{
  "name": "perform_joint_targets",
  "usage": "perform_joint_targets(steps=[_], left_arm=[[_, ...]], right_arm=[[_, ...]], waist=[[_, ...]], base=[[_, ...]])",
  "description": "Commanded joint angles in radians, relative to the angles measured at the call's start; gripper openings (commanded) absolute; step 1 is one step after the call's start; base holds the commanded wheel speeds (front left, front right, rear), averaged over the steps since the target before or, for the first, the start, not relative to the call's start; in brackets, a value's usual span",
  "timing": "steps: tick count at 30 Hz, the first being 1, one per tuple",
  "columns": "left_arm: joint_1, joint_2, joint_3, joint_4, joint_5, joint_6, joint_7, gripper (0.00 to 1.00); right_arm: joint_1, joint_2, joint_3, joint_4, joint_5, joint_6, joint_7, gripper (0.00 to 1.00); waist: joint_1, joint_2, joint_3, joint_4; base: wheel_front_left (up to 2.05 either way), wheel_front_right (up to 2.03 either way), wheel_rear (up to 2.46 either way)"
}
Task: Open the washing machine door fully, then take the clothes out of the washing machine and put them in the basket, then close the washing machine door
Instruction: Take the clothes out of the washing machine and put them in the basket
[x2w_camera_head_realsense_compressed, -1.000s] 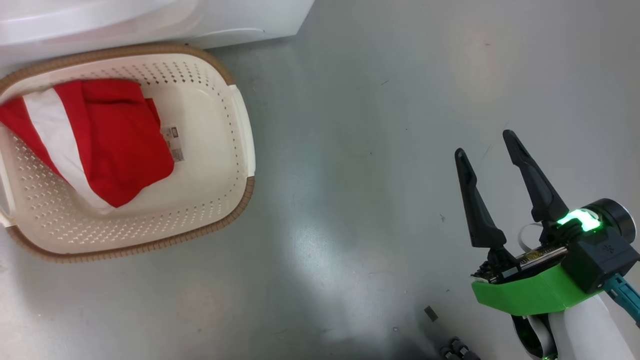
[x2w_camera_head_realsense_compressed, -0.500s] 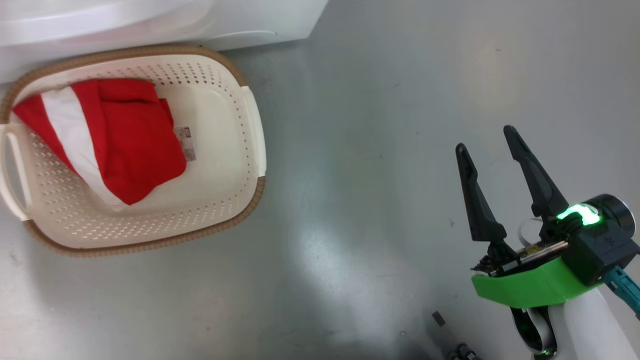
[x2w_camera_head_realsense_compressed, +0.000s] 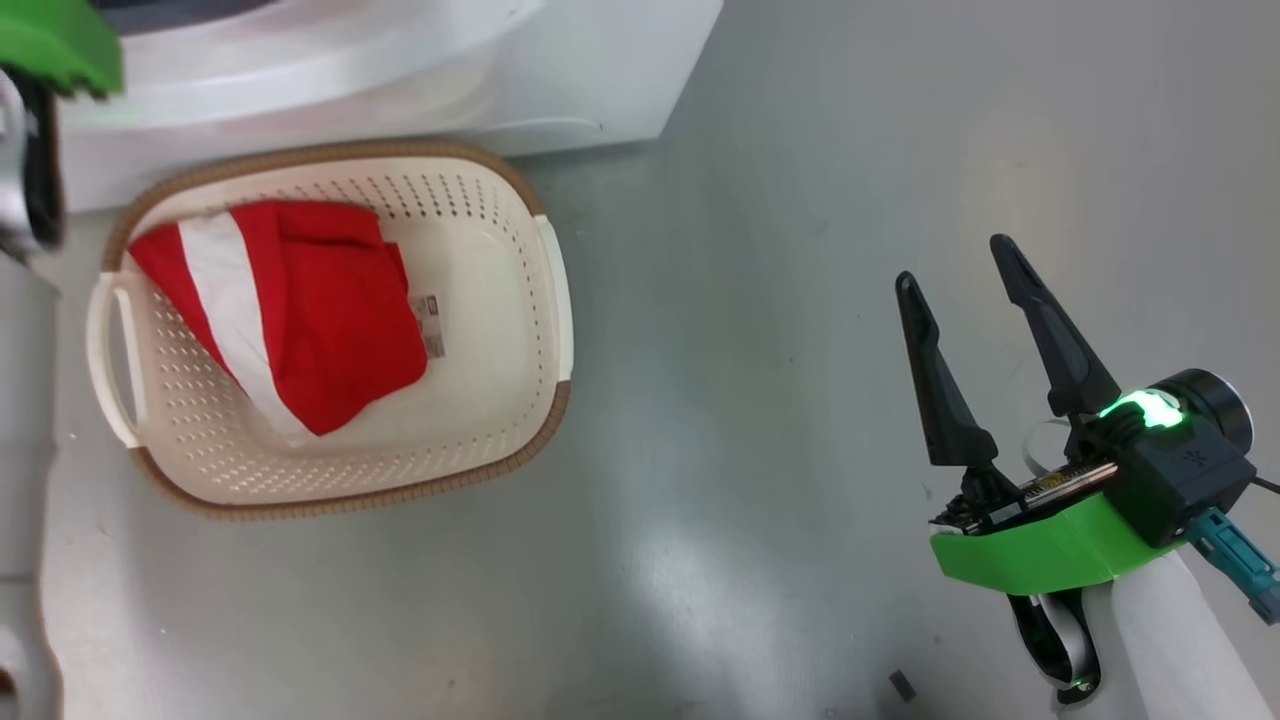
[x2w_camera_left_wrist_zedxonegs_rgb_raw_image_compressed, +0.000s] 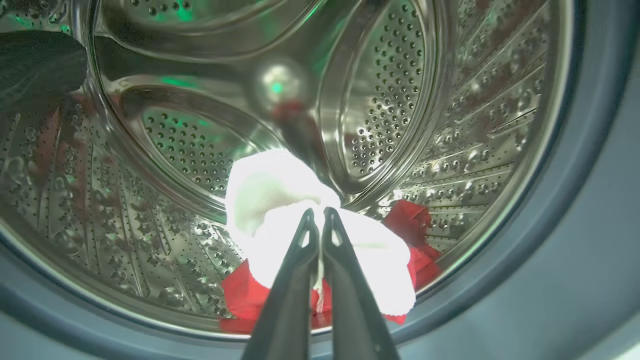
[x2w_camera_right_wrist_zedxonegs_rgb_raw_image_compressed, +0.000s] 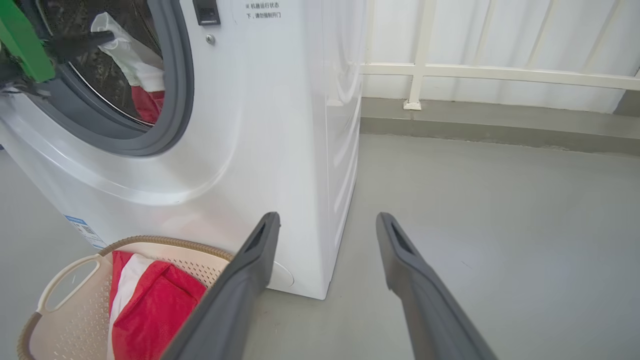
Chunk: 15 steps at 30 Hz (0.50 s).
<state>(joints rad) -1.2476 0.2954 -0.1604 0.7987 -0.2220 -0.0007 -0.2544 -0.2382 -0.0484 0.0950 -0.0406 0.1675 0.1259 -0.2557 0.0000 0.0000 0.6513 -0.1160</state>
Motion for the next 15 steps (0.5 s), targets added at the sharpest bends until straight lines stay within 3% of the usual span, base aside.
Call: perform_joint_targets(steps=[1, 15], left_arm=[[0.045, 0.041, 0.026, -0.060, -0.005, 0.005, -0.007, 0.00], [0.408, 0.033, 0.067, -0.348, 0.008, 0.034, -0.007, 0.00]], right_arm=[[0.001, -0.002, 0.025, -0.015, 0.009, 0.005, -0.006, 1.00], [0.014, -0.002, 0.028, 0.032, 0.026, 0.005, -0.006, 1.00]], waist=[[0.0000, 0.0000, -0.035, 0.010], [0.0000, 0.0000, -0.197, 0.031]], base=[[0.00, 0.00, 0.00], [0.00, 0.00, 0.00]])
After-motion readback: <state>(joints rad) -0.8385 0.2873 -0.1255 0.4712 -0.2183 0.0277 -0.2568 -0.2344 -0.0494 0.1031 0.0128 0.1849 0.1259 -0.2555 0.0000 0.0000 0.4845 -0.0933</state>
